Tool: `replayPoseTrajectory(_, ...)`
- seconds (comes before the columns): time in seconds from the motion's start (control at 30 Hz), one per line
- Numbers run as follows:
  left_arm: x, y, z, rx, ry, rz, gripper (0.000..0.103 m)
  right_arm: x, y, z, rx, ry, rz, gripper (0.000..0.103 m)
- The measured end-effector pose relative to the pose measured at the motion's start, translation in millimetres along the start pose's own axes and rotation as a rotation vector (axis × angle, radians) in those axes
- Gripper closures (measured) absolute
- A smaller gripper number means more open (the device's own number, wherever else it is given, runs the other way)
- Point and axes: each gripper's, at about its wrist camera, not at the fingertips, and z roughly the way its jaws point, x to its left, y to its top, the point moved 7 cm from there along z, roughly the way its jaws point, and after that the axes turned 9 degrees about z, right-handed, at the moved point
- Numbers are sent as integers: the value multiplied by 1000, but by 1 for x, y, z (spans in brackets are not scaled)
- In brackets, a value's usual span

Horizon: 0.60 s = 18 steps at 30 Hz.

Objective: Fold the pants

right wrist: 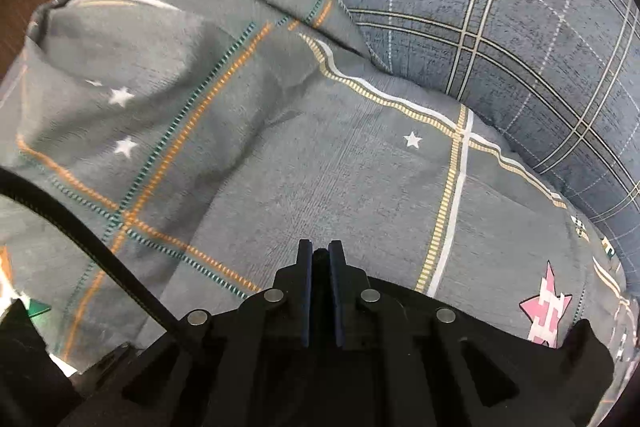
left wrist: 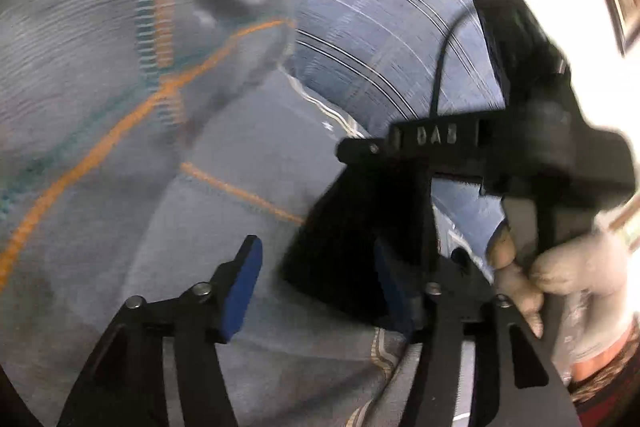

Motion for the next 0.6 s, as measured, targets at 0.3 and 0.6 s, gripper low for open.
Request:
replayPoseTrajectory(0.3, -28, -6, 32, 126, 0, 84, 96, 8, -9, -11, -16, 81, 11, 95)
replayPoseTrajectory(0.6, -122, -2, 32, 138, -98, 174, 96, -45, -22, -60, -96, 200, 88, 96)
